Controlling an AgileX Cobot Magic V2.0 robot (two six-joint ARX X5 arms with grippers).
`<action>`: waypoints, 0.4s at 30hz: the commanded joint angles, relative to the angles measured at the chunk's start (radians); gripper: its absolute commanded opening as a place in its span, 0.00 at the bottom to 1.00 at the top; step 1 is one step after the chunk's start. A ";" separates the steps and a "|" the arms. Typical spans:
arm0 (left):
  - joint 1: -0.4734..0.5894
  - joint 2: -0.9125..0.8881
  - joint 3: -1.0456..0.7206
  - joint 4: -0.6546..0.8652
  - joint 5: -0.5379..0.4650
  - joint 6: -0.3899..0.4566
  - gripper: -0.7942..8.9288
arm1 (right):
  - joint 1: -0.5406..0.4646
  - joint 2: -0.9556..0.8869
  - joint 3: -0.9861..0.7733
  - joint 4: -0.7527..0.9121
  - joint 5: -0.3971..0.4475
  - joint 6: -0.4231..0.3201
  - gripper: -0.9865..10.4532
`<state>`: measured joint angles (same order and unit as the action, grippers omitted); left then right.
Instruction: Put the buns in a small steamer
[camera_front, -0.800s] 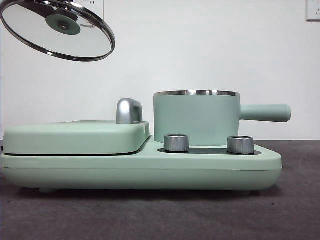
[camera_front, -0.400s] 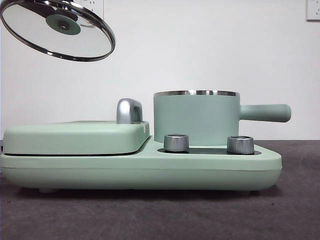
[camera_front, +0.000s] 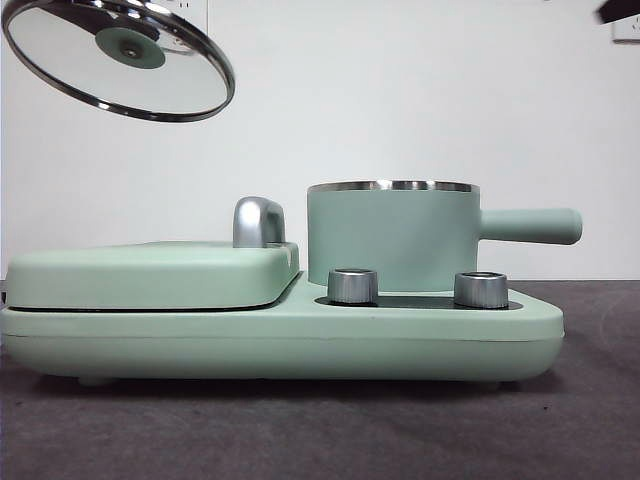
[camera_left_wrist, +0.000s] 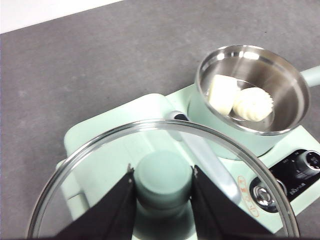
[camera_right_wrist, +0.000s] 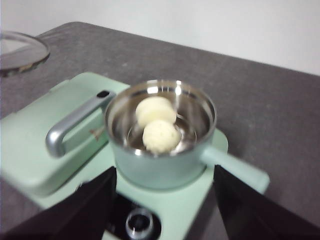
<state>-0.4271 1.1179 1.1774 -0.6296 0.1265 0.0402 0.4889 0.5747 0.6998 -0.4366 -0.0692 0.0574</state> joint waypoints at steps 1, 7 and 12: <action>-0.024 0.008 0.016 0.052 0.002 -0.001 0.09 | 0.006 -0.069 0.001 -0.091 0.033 0.021 0.35; -0.093 0.048 0.016 0.166 0.002 -0.041 0.09 | 0.006 -0.215 0.001 -0.194 0.064 0.037 0.35; -0.161 0.124 0.016 0.319 0.002 -0.061 0.09 | 0.006 -0.264 0.002 -0.200 0.073 0.066 0.35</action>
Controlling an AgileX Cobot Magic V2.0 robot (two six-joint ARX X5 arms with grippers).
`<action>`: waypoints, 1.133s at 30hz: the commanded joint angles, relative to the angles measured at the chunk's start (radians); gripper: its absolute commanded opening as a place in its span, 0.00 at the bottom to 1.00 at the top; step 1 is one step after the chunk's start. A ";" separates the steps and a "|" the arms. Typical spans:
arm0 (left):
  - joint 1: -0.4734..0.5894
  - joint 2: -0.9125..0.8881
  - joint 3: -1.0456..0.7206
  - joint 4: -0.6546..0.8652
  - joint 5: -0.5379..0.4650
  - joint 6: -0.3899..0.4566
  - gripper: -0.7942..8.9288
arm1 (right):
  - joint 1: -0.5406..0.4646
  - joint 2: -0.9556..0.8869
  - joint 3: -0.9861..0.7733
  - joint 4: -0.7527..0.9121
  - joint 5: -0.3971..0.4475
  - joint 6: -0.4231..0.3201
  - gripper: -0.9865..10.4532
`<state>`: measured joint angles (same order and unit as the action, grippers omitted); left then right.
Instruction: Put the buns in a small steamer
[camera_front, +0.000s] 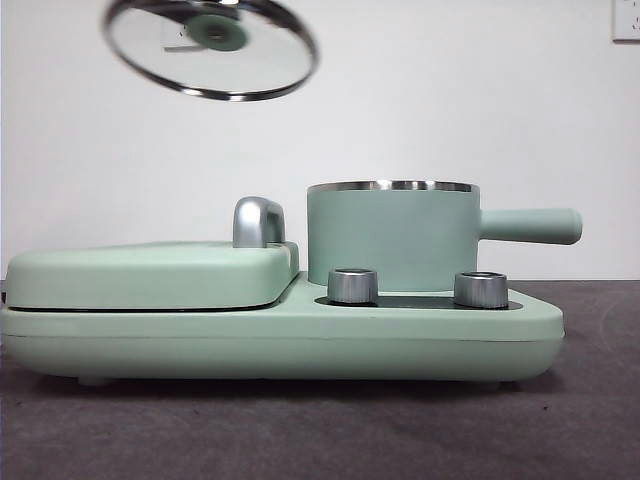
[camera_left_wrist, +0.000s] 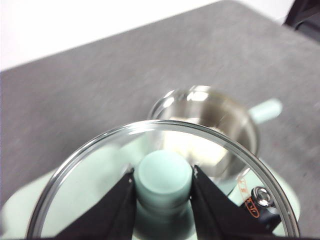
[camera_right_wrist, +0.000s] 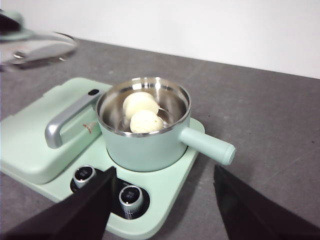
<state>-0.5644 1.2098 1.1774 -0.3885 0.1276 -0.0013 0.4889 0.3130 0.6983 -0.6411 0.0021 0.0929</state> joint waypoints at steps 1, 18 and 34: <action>-0.034 0.049 0.016 0.103 0.000 -0.019 0.09 | 0.006 -0.002 0.003 0.005 0.002 0.031 0.35; -0.146 0.386 0.016 0.610 0.000 0.075 0.09 | 0.006 -0.002 0.003 0.004 0.000 0.031 0.35; -0.168 0.515 0.016 0.675 0.000 0.121 0.09 | 0.006 -0.002 0.003 -0.007 0.000 0.050 0.35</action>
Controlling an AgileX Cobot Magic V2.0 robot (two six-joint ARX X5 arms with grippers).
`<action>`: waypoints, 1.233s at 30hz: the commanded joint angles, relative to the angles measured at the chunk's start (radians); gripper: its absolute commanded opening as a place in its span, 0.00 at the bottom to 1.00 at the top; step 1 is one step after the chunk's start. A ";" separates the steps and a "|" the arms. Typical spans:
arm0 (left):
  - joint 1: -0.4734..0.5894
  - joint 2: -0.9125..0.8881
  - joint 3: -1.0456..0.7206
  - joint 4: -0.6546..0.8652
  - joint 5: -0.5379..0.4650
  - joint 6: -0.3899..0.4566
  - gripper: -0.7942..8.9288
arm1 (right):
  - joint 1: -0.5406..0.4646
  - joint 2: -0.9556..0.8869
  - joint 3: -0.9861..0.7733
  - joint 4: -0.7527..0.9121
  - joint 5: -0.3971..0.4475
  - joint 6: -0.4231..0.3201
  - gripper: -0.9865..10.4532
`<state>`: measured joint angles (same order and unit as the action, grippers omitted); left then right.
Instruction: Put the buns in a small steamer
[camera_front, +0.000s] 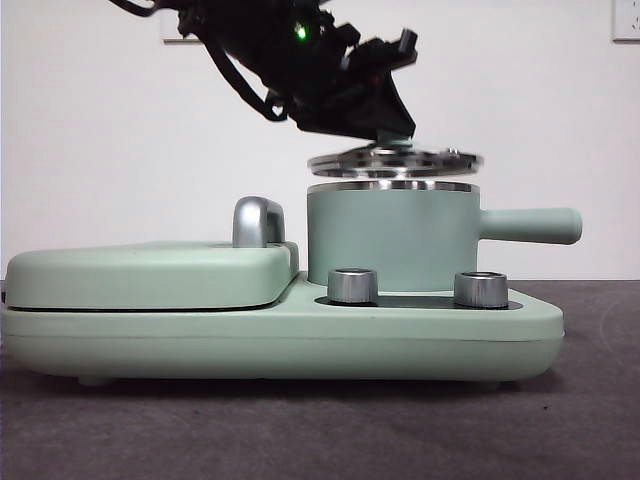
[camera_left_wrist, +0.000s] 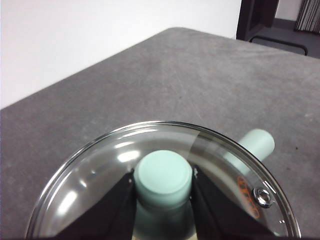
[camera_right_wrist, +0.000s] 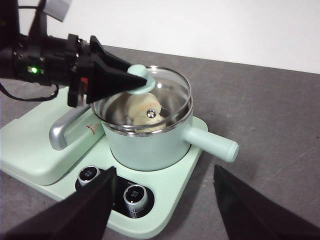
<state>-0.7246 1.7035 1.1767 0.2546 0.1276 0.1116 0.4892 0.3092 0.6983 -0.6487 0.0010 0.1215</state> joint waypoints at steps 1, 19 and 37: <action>-0.008 0.026 0.017 0.036 0.000 0.008 0.09 | 0.006 0.002 0.003 -0.002 0.001 0.023 0.35; 0.012 0.033 0.018 0.077 0.000 0.006 0.09 | 0.006 0.003 0.003 -0.011 0.005 0.025 0.35; 0.011 0.041 0.017 0.045 0.015 -0.023 0.09 | 0.006 0.003 0.003 -0.011 0.026 0.024 0.35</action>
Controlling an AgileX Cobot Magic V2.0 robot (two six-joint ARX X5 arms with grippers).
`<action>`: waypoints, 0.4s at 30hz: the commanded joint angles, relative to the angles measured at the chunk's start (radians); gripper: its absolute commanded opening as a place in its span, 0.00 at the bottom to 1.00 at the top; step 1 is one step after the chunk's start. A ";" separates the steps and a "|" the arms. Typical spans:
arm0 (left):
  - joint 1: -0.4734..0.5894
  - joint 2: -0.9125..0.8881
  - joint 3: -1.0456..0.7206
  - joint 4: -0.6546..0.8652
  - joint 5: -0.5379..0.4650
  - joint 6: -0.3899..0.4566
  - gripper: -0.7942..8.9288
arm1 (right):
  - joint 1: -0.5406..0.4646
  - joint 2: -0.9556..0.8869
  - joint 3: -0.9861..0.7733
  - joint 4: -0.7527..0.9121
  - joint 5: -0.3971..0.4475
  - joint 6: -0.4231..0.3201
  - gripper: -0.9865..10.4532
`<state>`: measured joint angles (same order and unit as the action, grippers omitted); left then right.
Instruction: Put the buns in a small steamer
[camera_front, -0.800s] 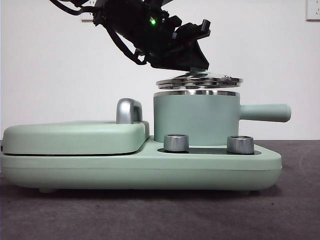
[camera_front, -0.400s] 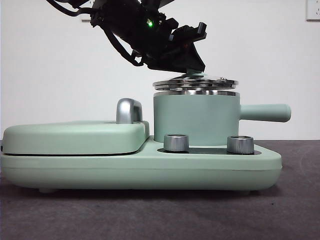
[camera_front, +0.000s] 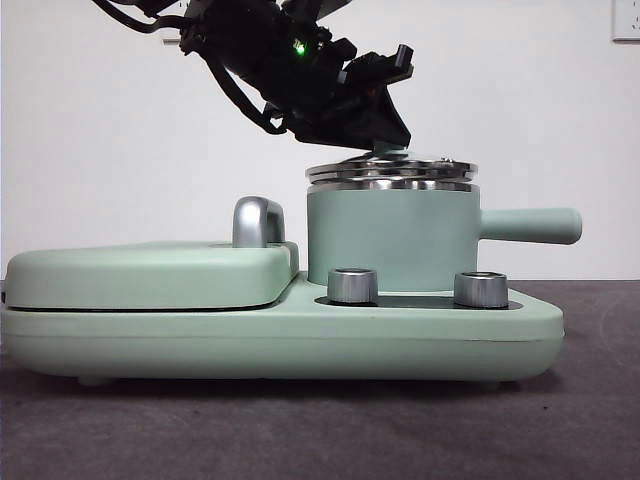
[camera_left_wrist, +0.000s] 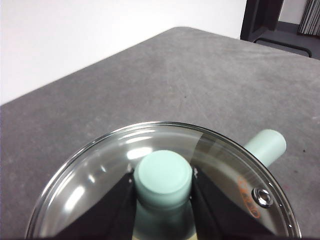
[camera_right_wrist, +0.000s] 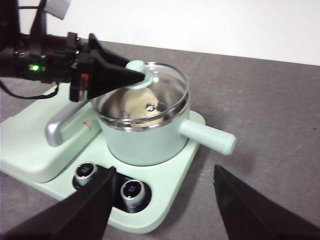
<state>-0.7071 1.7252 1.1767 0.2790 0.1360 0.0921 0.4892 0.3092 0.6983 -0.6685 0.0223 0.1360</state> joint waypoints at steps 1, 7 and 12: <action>-0.006 0.022 0.017 0.019 0.006 -0.004 0.09 | 0.006 0.003 0.003 0.008 0.005 0.010 0.35; -0.011 0.040 0.017 0.029 0.006 -0.005 0.09 | 0.006 0.003 0.003 0.007 0.005 0.010 0.35; -0.013 0.045 0.017 0.033 0.006 -0.003 0.09 | 0.006 0.003 0.003 -0.003 0.005 0.010 0.35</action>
<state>-0.7094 1.7458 1.1767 0.2916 0.1364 0.0895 0.4892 0.3092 0.6983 -0.6765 0.0261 0.1360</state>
